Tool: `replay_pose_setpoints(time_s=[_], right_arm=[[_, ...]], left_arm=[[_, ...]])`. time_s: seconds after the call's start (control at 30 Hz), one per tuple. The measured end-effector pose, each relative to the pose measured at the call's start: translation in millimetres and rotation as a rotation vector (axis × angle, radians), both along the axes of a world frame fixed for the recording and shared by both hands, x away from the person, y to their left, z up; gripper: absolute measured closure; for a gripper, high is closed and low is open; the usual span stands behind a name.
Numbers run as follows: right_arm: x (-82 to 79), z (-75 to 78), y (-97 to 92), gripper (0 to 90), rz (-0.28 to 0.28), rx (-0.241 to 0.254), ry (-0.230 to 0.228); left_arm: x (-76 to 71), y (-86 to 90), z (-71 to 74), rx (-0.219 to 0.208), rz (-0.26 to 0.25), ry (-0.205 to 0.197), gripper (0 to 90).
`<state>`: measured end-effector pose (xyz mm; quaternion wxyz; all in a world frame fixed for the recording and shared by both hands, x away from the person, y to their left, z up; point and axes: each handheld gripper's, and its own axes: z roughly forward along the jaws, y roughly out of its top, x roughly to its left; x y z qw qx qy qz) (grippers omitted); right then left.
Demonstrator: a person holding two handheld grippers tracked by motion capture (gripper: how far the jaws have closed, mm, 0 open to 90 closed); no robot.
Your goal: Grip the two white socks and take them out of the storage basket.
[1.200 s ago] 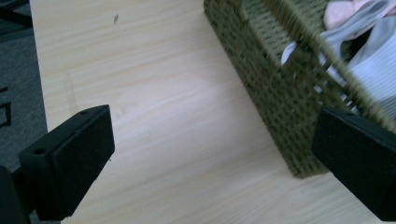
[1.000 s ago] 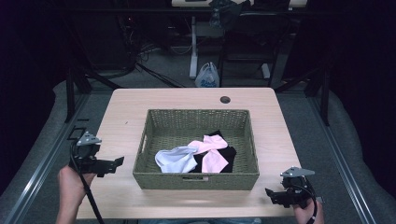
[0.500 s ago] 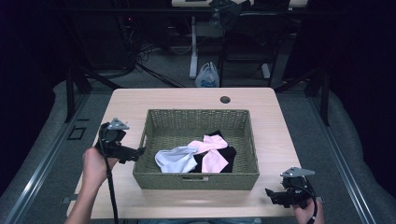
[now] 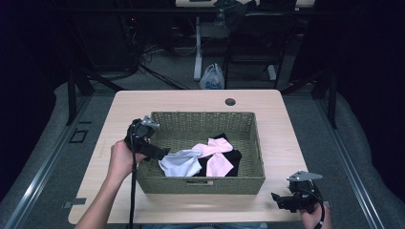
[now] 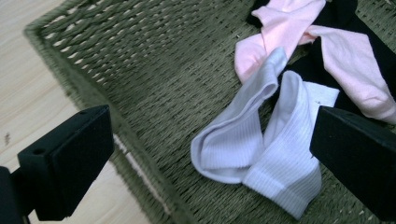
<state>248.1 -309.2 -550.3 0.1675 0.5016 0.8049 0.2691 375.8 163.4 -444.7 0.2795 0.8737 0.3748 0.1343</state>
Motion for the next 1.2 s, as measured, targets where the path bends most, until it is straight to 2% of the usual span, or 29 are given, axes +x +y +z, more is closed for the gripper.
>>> replay_pose_setpoints(time_s=[0.13,0.37,0.47,0.5,0.53,0.6,0.7,0.97,1.1,1.13,1.2], right_arm=[[0.1,-0.1,0.0,14.7,0.000,0.001,0.002],[0.1,0.2,-0.2,14.7,0.002,0.004,0.001],[0.1,0.3,-0.2,14.8,0.001,0.004,0.001],[0.1,0.3,-0.2,14.8,0.001,0.004,0.001],[0.1,0.3,-0.3,14.7,0.001,0.004,0.001],[0.1,0.4,-0.3,14.7,0.000,0.004,0.002],[0.1,0.2,-0.2,14.7,-0.002,0.008,-0.002],[0.0,0.4,-0.1,14.8,-0.001,0.008,-0.003],[0.0,0.4,0.0,14.7,-0.001,0.008,-0.003],[0.0,0.4,0.0,14.7,-0.002,0.008,-0.002],[-0.1,0.6,-0.2,14.7,-0.001,0.006,-0.001]], left_arm=[[5.6,-10.2,-6.0,0.019,-0.025,0.026,0.0],[14.1,-23.6,-16.0,0.023,-0.047,0.055,1.0],[17.7,-30.5,-20.3,0.038,-0.056,0.077,9.4],[18.7,-32.8,-21.7,0.044,-0.060,0.082,9.4],[19.7,-35.0,-23.0,0.052,-0.065,0.087,15.6],[21.8,-39.0,-25.6,0.058,-0.075,0.101,15.5],[23.6,-44.0,-28.8,0.063,-0.088,0.114,21.1],[25.7,-58.9,-36.9,0.123,-0.127,0.151,33.7],[25.6,-64.7,-41.9,0.157,-0.125,0.160,46.0],[25.9,-65.3,-42.6,0.165,-0.127,0.160,51.8],[26.6,-65.8,-44.4,0.161,-0.130,0.172,59.2]])
